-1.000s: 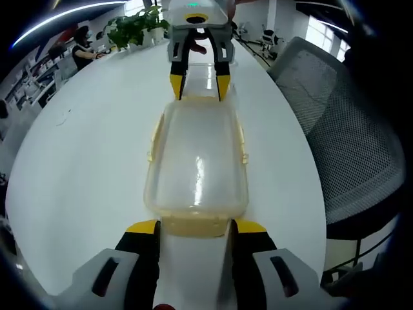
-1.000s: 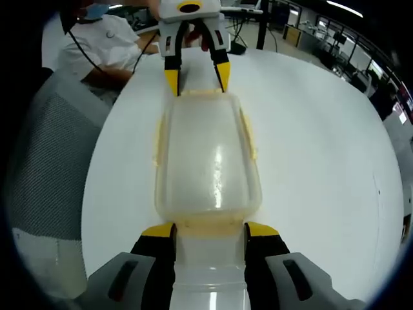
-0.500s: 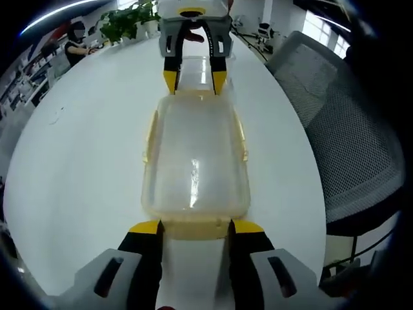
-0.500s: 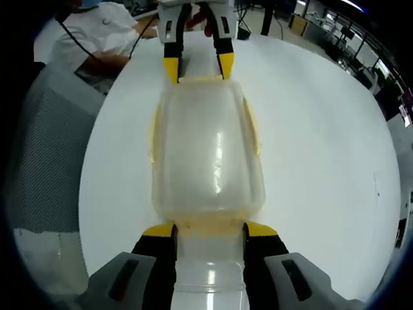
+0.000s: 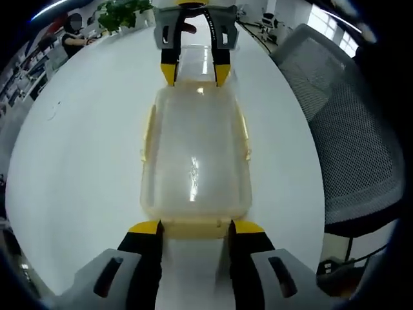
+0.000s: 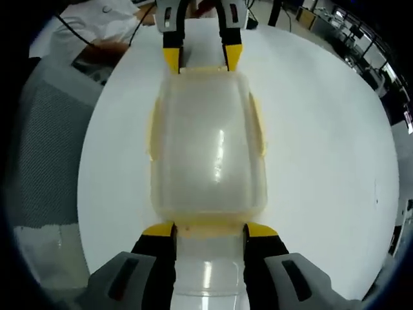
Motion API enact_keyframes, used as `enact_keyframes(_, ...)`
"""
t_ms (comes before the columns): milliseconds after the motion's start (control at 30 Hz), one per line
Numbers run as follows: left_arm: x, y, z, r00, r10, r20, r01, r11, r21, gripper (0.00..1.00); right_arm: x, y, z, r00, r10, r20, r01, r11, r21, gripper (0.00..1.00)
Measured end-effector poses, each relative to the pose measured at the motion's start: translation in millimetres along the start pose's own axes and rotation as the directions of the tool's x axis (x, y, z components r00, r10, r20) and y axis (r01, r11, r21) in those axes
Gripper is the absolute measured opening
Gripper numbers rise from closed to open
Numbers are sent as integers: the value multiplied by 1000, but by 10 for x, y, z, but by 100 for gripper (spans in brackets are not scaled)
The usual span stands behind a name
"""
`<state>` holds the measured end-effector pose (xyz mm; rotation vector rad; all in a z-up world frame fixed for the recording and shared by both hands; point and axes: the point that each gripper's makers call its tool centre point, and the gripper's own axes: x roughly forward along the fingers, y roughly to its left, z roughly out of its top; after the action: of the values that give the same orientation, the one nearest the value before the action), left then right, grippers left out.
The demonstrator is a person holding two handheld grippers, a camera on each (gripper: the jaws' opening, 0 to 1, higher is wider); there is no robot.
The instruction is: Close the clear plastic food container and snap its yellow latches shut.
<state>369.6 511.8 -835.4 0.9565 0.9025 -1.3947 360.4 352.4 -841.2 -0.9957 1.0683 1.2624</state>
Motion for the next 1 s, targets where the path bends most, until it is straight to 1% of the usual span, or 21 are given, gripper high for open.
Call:
enact_keyframes(33, -3, -3, -7, 1000, 0, -3, 0, 1000, 1, 40, -4, 2, -9, 1000, 7, 3, -7, 1000, -19, 40)
enact_keyframes(133, 1, -2, 3, 1000, 2, 1, -2, 1000, 0, 40, -15, -9, -17, 1000, 7, 27, -6, 1000, -21, 41)
enact_keyframes(200, 1, 1, 4, 1000, 1, 6, -1, 1000, 4, 40, -2, -1, -7, 1000, 2, 18, -2, 1000, -20, 41)
enact_keyframes(233, 1, 1, 5, 1000, 0, 6, 0, 1000, 8, 40, -1, -2, -4, 1000, 0, -1, 0, 998, -57, 41)
enact_keyframes(267, 0, 4, 5, 1000, -1, 7, 1, 1000, 13, 40, 5, -7, 7, 1000, 2, -2, -2, 999, -35, 41)
enact_keyframes(400, 1, 10, 4, 1000, -3, 18, 2, 1000, 10, 40, 10, -18, -12, 1000, 10, -22, -11, 999, -39, 41)
enact_keyframes(567, -1, 7, 3, 999, 1, 40, -1, 1000, 5, 40, 4, -12, -14, 1000, 3, -16, -3, 1000, -17, 41)
enact_keyframes(700, 1, 6, 3, 999, 0, 48, 0, 1000, 9, 40, 4, -5, -14, 1000, -4, -29, 4, 1000, -12, 40)
enact_keyframes(767, 0, -1, 4, 999, 3, 47, -3, 1000, 8, 39, -1, -5, -17, 1000, -4, -24, 4, 1000, -14, 40)
enact_keyframes(833, -3, 2, 1, 999, 3, 50, -3, 1000, 1, 39, -11, -9, -22, 1000, 0, 3, 0, 1000, -12, 40)
enact_keyframes(900, -7, 4, -6, 998, 2, 61, -2, 1000, -3, 39, -22, 2, -17, 1000, 1, 16, 0, 1000, -12, 40)
enact_keyframes(1000, -8, -10, -7, 998, 2, 66, -2, 1000, -4, 39, -13, 7, 2, 1000, -1, 24, 2, 1000, -8, 40)
